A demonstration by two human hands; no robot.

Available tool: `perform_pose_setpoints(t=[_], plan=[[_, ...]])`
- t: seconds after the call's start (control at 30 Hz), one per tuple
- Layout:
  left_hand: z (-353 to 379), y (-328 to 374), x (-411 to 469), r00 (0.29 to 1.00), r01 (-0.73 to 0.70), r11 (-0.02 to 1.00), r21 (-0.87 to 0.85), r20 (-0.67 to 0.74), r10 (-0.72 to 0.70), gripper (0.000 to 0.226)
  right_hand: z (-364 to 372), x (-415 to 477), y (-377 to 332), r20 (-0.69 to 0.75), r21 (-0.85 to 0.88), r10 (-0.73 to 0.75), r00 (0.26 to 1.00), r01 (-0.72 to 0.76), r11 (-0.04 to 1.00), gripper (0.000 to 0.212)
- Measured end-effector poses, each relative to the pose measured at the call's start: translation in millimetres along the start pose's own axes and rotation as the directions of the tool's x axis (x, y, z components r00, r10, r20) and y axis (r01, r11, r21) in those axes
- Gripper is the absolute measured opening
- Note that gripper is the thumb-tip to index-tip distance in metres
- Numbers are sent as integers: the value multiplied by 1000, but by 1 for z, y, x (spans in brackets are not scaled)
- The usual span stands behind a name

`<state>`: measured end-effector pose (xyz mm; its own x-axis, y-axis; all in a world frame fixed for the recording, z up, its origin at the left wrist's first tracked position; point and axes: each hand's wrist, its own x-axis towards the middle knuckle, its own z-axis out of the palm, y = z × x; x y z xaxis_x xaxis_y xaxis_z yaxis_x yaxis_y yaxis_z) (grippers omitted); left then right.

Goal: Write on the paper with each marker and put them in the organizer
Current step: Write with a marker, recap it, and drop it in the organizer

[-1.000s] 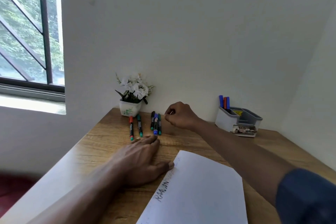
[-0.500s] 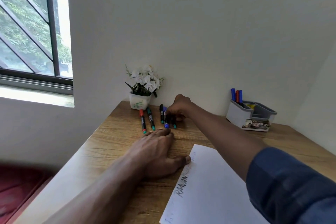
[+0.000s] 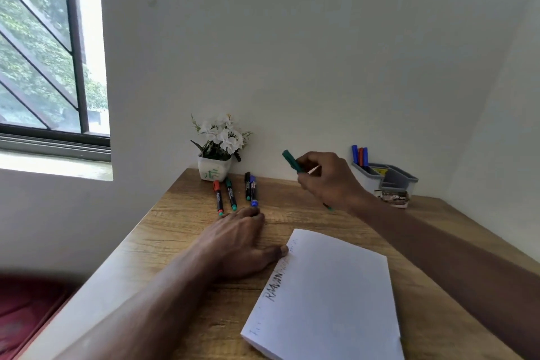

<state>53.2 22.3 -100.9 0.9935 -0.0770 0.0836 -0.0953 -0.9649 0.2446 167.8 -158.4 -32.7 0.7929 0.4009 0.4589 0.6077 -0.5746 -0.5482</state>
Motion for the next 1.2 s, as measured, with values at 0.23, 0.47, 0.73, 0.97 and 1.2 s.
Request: perform_pose_setpoints(t=[0.23, 0.47, 0.73, 0.97, 1.2], plan=[[-1, 3, -4, 1000, 27, 998, 57, -18, -26, 94, -14, -100, 20, 49, -40, -149, 988, 151, 988, 21], [-2, 8, -8, 997, 27, 995, 101, -80, -19, 88, -10, -115, 32, 22, -81, -252, 968, 253, 964, 23], [0, 24, -22, 862, -249, 962, 110, -427, 272, 61, -7, -115, 35, 146, -106, -338, 930, 354, 929, 42], [-1, 28, -18, 725, -409, 894, 181, -531, 439, 19, -2, -111, 32, 129, -65, -336, 933, 346, 936, 36], [-7, 26, -19, 705, -396, 895, 203, -558, 438, 20, 3, -109, 27, 76, -98, -318, 945, 324, 941, 40]])
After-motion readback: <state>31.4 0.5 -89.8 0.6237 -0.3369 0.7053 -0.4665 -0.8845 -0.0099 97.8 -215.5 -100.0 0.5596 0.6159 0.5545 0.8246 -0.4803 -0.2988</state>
